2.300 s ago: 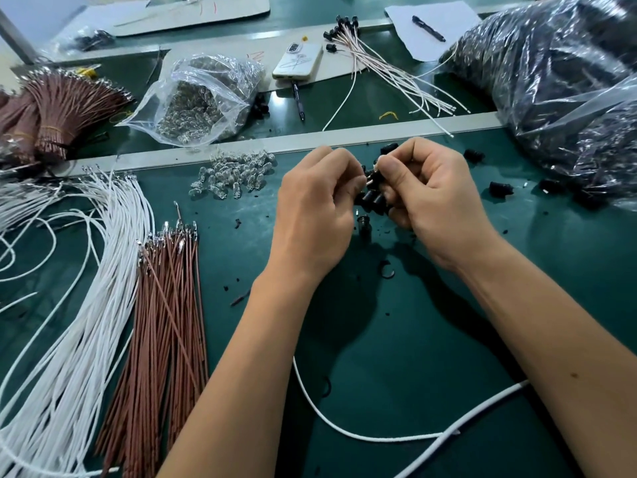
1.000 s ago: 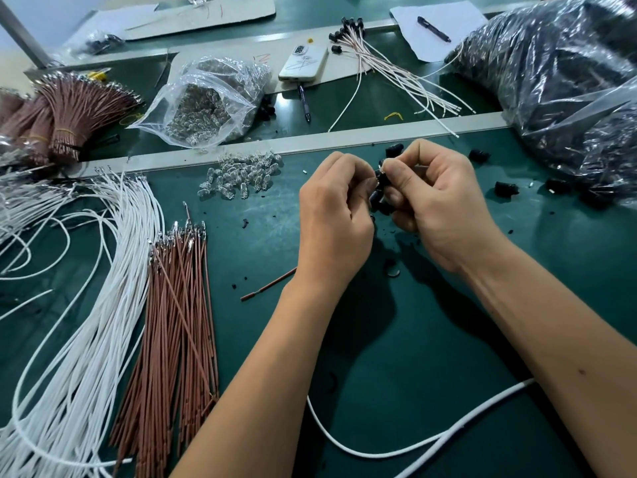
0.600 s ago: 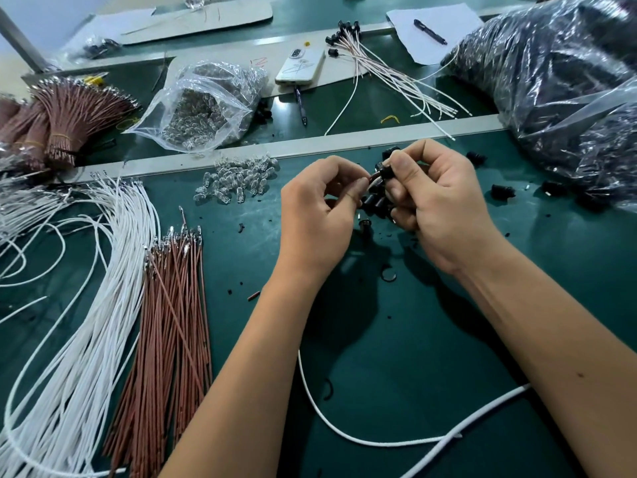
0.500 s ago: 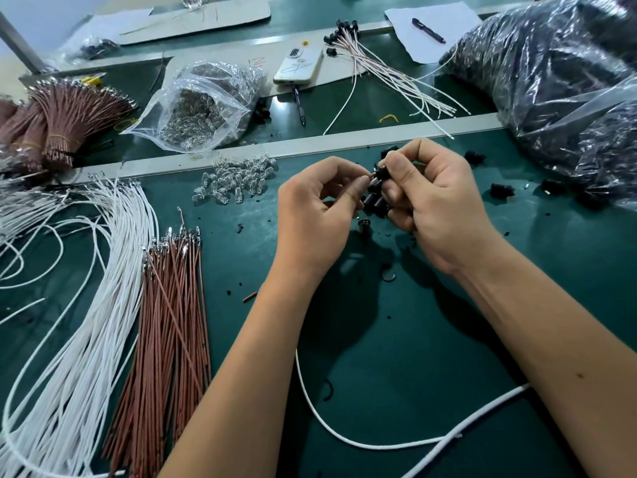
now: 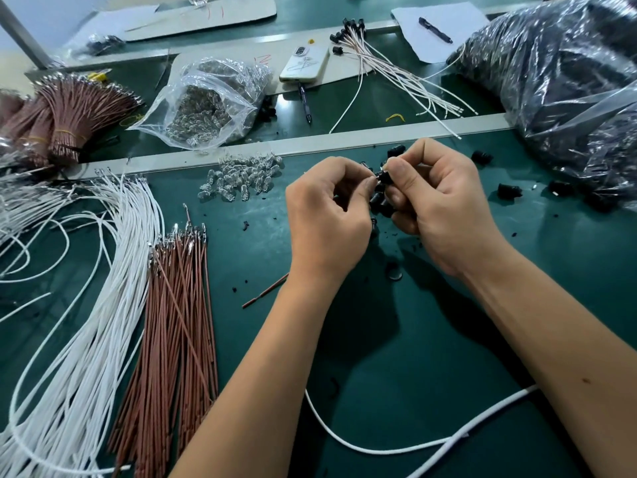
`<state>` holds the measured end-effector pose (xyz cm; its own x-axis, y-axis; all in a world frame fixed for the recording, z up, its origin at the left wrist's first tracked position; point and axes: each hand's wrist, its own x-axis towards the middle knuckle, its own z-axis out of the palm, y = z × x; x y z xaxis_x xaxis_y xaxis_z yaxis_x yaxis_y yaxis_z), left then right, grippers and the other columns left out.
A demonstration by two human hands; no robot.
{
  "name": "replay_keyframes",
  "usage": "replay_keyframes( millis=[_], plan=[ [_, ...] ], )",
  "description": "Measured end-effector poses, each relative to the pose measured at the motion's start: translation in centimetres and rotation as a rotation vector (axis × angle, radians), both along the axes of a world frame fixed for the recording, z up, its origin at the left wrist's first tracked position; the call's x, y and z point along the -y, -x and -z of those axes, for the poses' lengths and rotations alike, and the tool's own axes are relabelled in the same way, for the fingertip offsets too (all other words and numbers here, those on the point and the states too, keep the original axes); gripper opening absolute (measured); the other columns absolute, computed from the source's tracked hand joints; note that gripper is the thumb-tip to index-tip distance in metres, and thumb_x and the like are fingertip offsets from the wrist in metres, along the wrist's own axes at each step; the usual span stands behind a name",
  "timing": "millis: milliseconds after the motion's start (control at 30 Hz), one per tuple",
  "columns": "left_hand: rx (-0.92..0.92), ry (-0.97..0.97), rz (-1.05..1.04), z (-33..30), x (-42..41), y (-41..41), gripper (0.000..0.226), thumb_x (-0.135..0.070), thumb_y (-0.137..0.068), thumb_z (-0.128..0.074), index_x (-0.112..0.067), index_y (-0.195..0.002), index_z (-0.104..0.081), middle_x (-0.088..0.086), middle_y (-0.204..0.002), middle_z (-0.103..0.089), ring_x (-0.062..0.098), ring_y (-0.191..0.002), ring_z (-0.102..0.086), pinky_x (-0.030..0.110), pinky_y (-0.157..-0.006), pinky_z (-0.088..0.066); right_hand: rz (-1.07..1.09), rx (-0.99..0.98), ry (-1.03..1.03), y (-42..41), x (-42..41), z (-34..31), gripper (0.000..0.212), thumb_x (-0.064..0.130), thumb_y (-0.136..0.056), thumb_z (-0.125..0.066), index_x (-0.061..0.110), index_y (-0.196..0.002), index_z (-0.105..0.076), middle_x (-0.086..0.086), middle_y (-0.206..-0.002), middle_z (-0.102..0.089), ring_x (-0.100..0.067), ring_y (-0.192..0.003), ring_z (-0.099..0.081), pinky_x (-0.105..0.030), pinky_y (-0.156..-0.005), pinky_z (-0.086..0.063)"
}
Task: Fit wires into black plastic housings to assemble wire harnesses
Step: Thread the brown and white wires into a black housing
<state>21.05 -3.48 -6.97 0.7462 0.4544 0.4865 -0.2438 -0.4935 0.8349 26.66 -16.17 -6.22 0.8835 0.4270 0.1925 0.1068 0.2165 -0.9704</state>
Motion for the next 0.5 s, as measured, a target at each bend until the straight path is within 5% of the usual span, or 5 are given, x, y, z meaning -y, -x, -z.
replay_keyframes(
  millis=[500],
  plan=[
    [0.061, -0.128, -0.059, 0.09, 0.50, 0.20, 0.010, 0.006, -0.081, -0.069, -0.003, -0.076, -0.069, 0.002, -0.071, -0.065, 0.013, -0.065, -0.058, 0.021, -0.062, -0.045, -0.016, 0.018, 0.062, -0.18, 0.23, -0.20, 0.022, 0.014, -0.101, -0.062, 0.017, -0.081, -0.055, 0.004, -0.057, -0.049, -0.009, -0.053, -0.043, -0.019, -0.042, -0.034]
  ],
)
